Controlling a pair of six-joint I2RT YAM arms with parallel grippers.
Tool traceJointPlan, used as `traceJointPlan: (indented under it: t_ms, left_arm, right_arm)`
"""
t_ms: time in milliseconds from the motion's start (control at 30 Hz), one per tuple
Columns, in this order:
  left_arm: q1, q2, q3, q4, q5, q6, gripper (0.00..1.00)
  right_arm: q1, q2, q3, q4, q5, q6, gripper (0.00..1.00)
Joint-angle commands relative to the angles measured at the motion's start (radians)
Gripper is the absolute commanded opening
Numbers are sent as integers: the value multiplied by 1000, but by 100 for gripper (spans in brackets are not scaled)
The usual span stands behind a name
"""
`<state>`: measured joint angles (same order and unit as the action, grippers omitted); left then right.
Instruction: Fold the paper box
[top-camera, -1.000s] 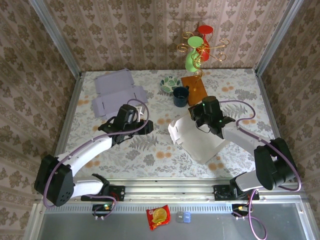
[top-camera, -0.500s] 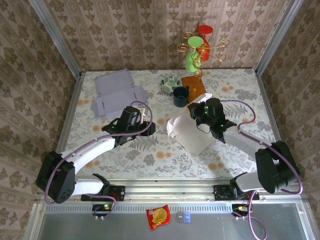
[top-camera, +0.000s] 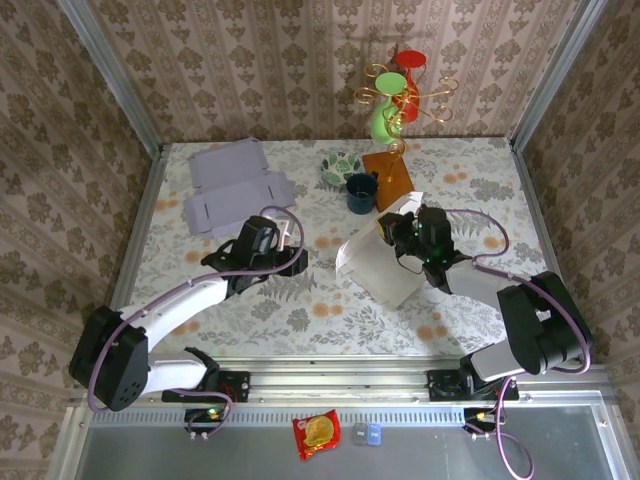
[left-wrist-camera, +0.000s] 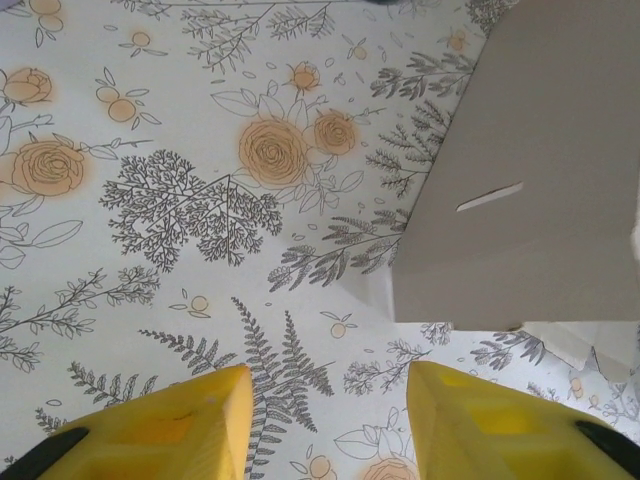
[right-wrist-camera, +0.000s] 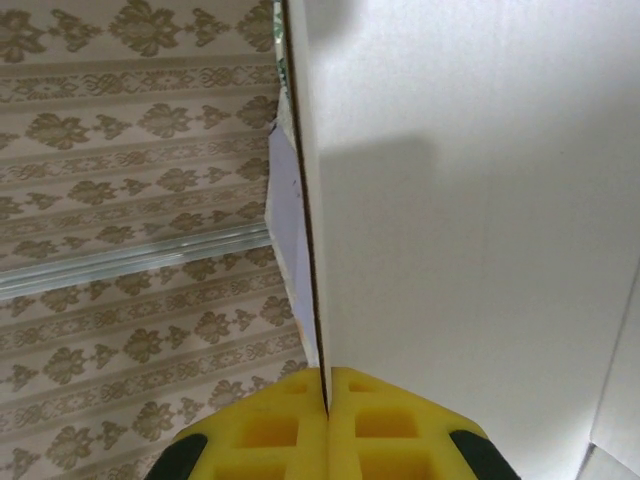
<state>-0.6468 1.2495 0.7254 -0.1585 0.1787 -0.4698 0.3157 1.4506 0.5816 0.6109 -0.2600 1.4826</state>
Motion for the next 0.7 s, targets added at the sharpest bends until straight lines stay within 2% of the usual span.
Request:
traceJointPlan:
  t_ms: [0,167,400,667]
  left_arm:
    - [-20,7,-16,38,13,58,44]
    - [-53,68,-25,122,13,115,41]
    - [-72,196,-11,295,102,252,38]
    - [-99,335,65,336,163,338,38]
  right_arm:
    - [-10,26,-33,49,-34,-19,0]
    - [-20,20,-47,29,-47,-28,0]
    - [-26,27,-34,20,-57,-31,0]
    - [-27,40,-26,17,-62,-22,0]
